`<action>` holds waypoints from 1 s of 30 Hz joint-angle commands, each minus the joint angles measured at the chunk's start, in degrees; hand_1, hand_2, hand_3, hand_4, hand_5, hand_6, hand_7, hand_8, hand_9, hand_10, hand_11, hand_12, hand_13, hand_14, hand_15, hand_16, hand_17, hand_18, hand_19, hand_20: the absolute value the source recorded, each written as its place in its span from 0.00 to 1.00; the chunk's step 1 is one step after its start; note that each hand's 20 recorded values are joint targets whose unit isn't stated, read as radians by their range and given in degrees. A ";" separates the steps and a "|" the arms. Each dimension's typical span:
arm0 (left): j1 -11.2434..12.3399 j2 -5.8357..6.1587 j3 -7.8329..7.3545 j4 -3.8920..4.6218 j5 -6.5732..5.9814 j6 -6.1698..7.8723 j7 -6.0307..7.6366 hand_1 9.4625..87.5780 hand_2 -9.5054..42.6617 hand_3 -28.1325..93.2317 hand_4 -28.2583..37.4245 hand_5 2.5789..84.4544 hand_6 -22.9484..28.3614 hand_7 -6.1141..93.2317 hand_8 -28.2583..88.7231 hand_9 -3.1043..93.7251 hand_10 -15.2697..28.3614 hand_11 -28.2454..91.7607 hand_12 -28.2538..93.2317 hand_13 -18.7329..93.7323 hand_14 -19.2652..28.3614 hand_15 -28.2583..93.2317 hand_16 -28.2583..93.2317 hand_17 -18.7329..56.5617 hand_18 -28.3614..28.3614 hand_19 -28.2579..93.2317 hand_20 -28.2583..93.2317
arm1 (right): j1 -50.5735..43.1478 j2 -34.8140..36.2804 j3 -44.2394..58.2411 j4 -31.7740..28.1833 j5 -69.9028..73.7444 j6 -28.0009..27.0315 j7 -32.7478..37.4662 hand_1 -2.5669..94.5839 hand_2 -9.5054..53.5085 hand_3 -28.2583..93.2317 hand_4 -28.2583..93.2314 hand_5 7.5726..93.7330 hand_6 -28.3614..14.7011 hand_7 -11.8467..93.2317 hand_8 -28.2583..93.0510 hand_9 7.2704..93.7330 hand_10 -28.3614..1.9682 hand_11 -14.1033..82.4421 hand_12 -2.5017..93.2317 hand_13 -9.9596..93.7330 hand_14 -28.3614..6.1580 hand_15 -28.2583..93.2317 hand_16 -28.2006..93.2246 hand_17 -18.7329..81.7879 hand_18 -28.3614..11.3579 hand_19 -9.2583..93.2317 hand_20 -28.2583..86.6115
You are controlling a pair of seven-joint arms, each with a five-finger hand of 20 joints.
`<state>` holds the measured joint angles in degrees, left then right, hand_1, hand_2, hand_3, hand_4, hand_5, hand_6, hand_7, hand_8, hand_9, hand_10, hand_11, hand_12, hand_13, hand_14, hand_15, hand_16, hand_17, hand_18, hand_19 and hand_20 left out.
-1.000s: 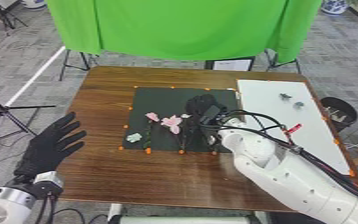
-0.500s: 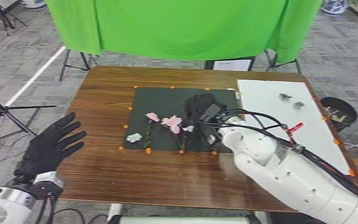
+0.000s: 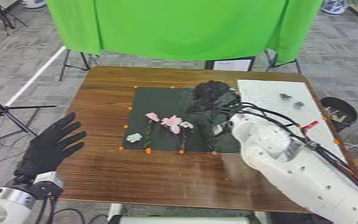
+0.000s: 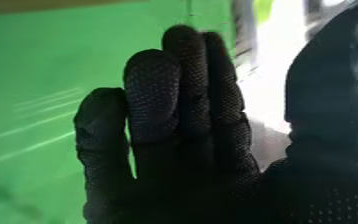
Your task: Arrange flowers
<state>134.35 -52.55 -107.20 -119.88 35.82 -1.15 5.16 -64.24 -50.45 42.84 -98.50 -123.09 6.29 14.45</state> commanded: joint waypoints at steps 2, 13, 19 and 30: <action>1.59 -0.72 -0.82 -0.48 0.02 0.02 -0.21 0.18 0.16 0.81 0.00 0.26 0.52 0.23 0.15 0.25 0.59 0.35 0.38 0.30 0.72 0.45 0.24 0.09 0.83 0.50 0.31 | 6.35 10.63 1.96 8.97 -1.65 2.73 12.56 0.26 0.00 0.98 0.01 0.39 0.60 0.49 0.08 0.45 0.54 0.53 0.30 0.56 0.53 0.78 0.42 0.41 0.22 0.83 0.65; 1.93 -1.26 -0.66 -0.66 0.04 0.23 0.26 0.18 0.16 0.81 0.00 0.26 0.52 0.23 0.15 0.25 0.60 0.35 0.38 0.30 0.72 0.45 0.24 0.09 0.83 0.50 0.31 | 2.65 12.15 8.68 15.03 -0.48 -11.16 15.63 0.23 0.00 1.00 0.01 0.19 0.54 0.36 0.13 0.19 0.47 0.25 0.30 0.29 0.41 0.41 0.44 0.26 0.23 0.59 0.51; 1.69 -1.21 -0.54 -0.50 0.00 0.29 0.28 0.18 0.16 0.81 0.00 0.26 0.52 0.23 0.15 0.25 0.59 0.35 0.38 0.30 0.72 0.45 0.24 0.09 0.83 0.50 0.31 | 1.01 11.55 11.71 16.87 1.29 -16.88 15.81 0.22 0.00 0.99 0.00 0.16 0.52 0.33 0.15 0.18 0.47 0.20 0.30 0.29 0.40 0.29 0.48 0.22 0.19 0.53 0.46; 2.01 -1.16 -0.67 -0.58 -0.13 0.42 0.21 0.18 0.16 0.81 0.00 0.26 0.52 0.23 0.15 0.25 0.60 0.35 0.38 0.30 0.72 0.45 0.24 0.09 0.83 0.50 0.31 | 1.15 11.19 10.55 19.48 1.40 -17.15 19.99 0.23 0.00 0.99 0.00 0.21 0.50 0.36 0.13 0.28 0.47 0.26 0.26 0.44 0.46 0.34 0.44 0.26 0.16 0.58 0.46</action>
<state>135.51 -53.32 -107.72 -120.14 35.85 -1.05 5.40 -63.11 -39.20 53.56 -80.40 -121.77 -10.49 32.56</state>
